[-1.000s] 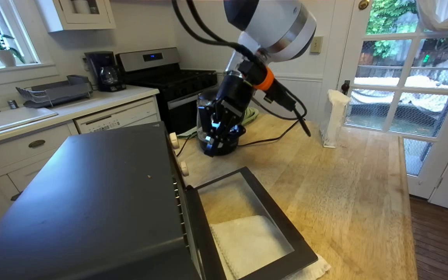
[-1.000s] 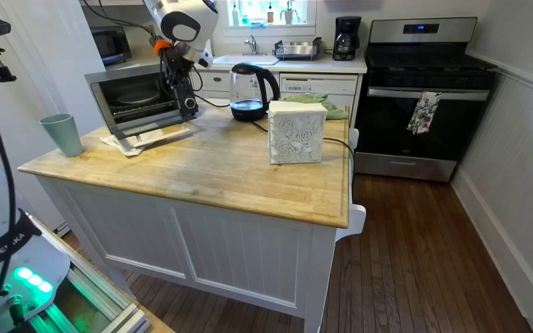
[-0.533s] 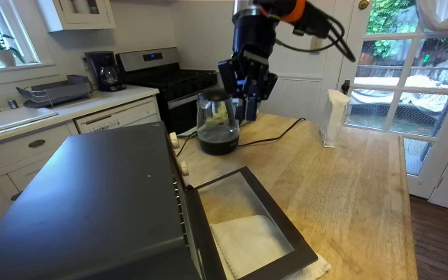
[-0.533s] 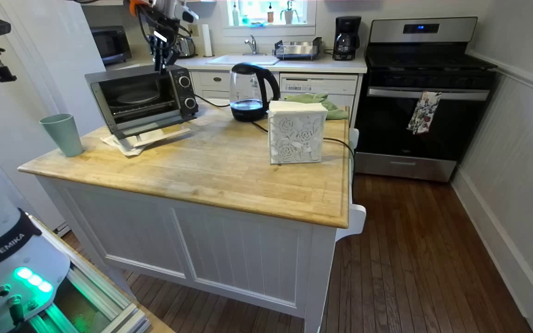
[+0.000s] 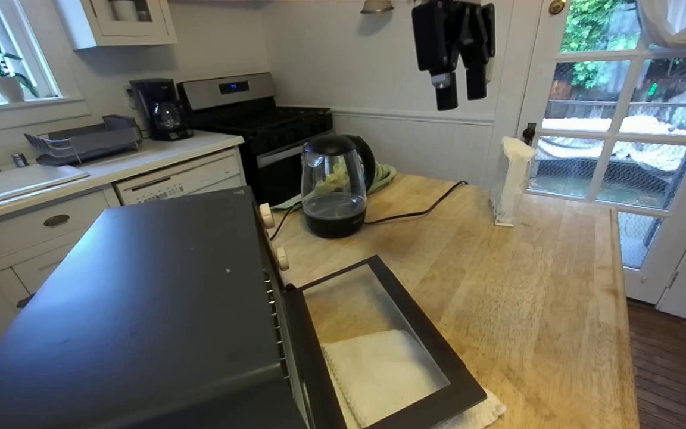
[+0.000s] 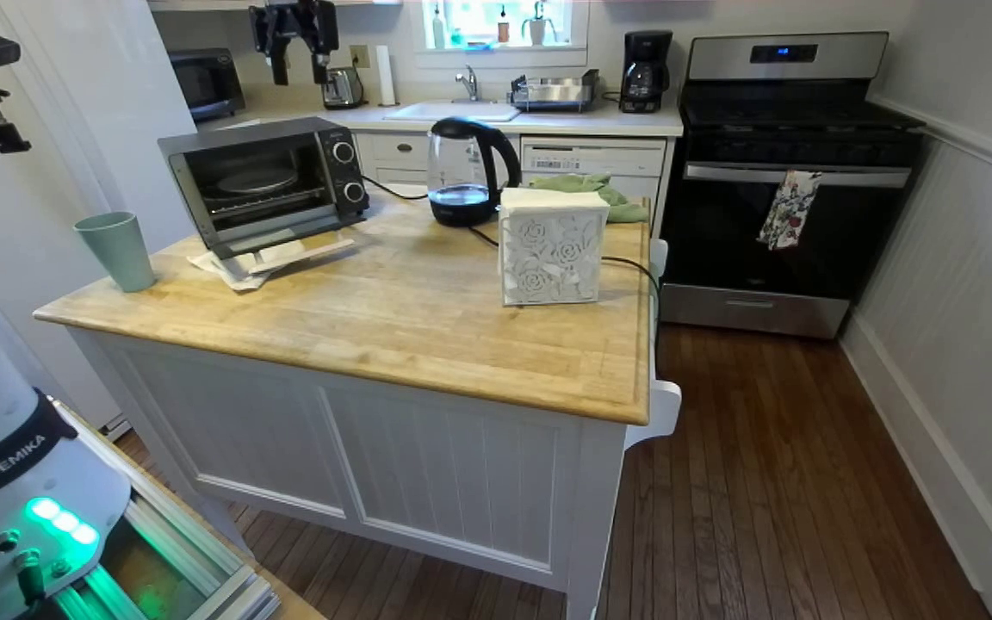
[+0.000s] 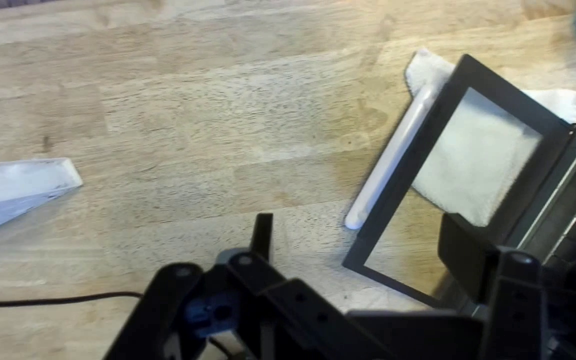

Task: Remove the plate from the oven top and put it in the oven on the oven wire rack

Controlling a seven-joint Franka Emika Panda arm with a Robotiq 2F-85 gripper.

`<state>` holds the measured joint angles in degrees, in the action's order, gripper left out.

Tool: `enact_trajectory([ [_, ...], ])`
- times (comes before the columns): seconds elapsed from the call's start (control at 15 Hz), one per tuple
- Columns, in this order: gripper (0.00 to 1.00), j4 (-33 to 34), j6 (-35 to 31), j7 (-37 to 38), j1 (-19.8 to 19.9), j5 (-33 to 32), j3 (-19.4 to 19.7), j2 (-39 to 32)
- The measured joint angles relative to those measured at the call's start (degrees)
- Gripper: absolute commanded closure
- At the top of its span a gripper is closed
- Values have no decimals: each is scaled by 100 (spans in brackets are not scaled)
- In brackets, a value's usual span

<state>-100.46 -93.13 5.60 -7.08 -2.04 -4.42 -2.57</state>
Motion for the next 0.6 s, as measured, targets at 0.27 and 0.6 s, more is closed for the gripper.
enact_trajectory([
  [0.27,0,-131,-12,-145,135,-206,59,296],
  [0.6,0,-216,-54,-152,155,-206,61,342],
])
